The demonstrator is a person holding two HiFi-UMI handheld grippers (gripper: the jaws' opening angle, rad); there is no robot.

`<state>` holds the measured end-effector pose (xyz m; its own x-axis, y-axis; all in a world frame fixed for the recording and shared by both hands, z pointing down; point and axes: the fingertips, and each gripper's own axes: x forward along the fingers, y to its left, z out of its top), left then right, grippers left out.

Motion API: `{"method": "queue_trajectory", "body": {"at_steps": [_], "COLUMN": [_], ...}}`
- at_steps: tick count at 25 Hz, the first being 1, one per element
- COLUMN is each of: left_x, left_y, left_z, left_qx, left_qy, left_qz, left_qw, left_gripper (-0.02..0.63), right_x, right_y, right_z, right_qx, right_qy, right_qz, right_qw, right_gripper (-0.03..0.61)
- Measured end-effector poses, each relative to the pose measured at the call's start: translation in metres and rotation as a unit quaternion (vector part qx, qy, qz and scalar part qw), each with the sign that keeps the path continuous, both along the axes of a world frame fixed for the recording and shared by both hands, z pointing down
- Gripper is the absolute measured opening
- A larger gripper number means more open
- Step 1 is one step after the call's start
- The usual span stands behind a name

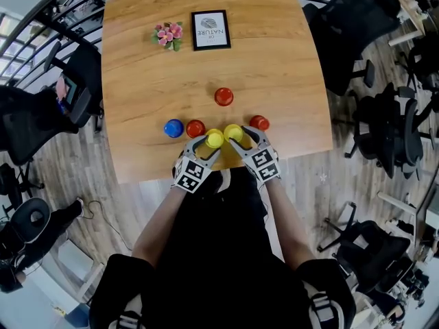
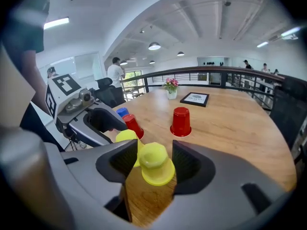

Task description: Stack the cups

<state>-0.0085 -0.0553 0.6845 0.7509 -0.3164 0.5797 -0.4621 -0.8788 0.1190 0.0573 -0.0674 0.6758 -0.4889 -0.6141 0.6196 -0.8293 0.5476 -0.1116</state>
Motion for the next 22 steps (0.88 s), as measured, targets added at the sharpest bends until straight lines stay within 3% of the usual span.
{"method": "queue_trajectory", "body": {"at_steps": [6, 11, 15, 22], "left_x": [-0.007, -0.039, -0.058, -0.052], "left_y": [-0.01, -0.05, -0.069, -0.061], "left_z": [-0.04, -0.053, -0.038, 0.0], "left_qx": [0.039, 0.08, 0.068, 0.042], "left_qy": [0.027, 0.007, -0.021, -0.089], "left_qz": [-0.016, -0.061, -0.083, -0.063], "left_qw": [0.9987, 0.9949, 0.994, 0.9931], "left_gripper": [0.247, 0.247, 0.247, 0.247], "right_x": [0.013, 0.022, 0.026, 0.035], "right_y": [0.002, 0.006, 0.011, 0.022], "right_z": [0.0, -0.005, -0.007, -0.007], "right_qx": [0.001, 0.007, 0.009, -0.006], "right_qy": [-0.009, -0.01, -0.01, -0.009], "right_qz": [0.019, 0.03, 0.038, 0.048], "right_qw": [1.0, 0.999, 0.999, 0.999], "right_gripper": [0.235, 0.225, 0.219, 0.213]}}
